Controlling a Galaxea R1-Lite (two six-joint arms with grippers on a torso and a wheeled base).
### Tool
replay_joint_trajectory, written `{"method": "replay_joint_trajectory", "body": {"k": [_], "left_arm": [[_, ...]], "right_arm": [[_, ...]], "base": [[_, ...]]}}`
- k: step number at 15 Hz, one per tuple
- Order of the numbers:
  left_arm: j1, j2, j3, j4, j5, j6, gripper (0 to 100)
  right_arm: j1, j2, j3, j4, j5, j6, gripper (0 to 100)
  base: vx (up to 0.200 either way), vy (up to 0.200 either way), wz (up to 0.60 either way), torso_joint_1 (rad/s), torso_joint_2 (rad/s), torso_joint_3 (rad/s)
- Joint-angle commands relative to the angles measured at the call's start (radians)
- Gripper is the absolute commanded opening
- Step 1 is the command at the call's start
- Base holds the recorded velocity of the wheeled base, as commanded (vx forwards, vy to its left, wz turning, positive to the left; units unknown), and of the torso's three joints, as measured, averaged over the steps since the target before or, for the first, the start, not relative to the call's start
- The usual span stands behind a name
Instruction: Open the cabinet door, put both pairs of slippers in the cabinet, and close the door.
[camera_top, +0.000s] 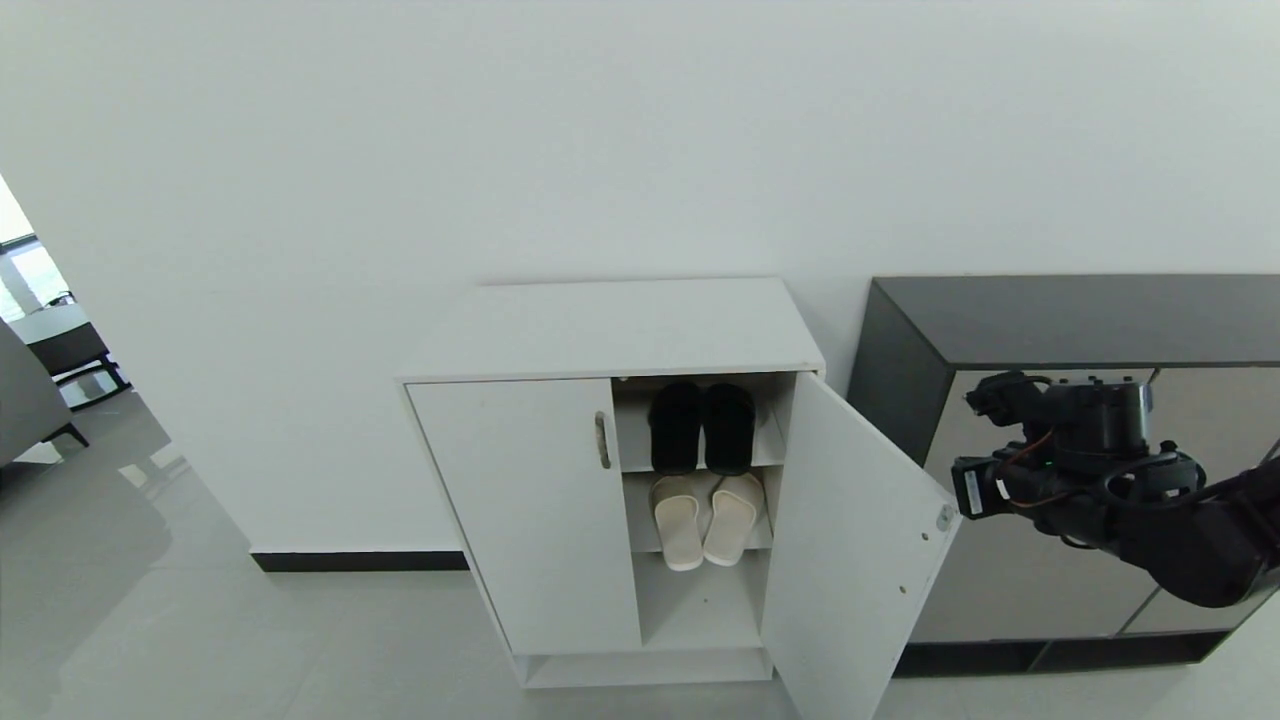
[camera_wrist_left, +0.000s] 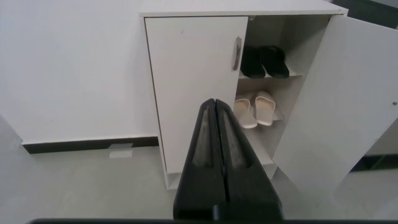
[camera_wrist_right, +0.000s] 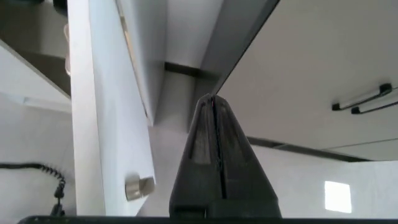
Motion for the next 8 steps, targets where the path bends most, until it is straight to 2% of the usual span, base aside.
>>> {"method": "replay_joint_trajectory", "body": {"k": [1, 6, 8], "left_arm": [[0.0, 0.0, 0.0, 0.0, -0.001, 0.0, 0], [0.0, 0.0, 0.0, 0.0, -0.001, 0.0, 0], [0.0, 0.0, 0.0, 0.0, -0.001, 0.0, 0]], "right_arm": [[0.036, -0.018, 0.024, 0.0, 0.006, 0.001, 0], [0.199, -0.08, 0.102, -0.002, 0.006, 0.012, 0], [0.222, -0.104, 0.11, -0.002, 0.006, 0.016, 0]], "base": [[0.0, 0.0, 0.0, 0.0, 0.0, 0.0], [0.0, 0.0, 0.0, 0.0, 0.0, 0.0], [0.0, 0.0, 0.0, 0.0, 0.0, 0.0]]}}
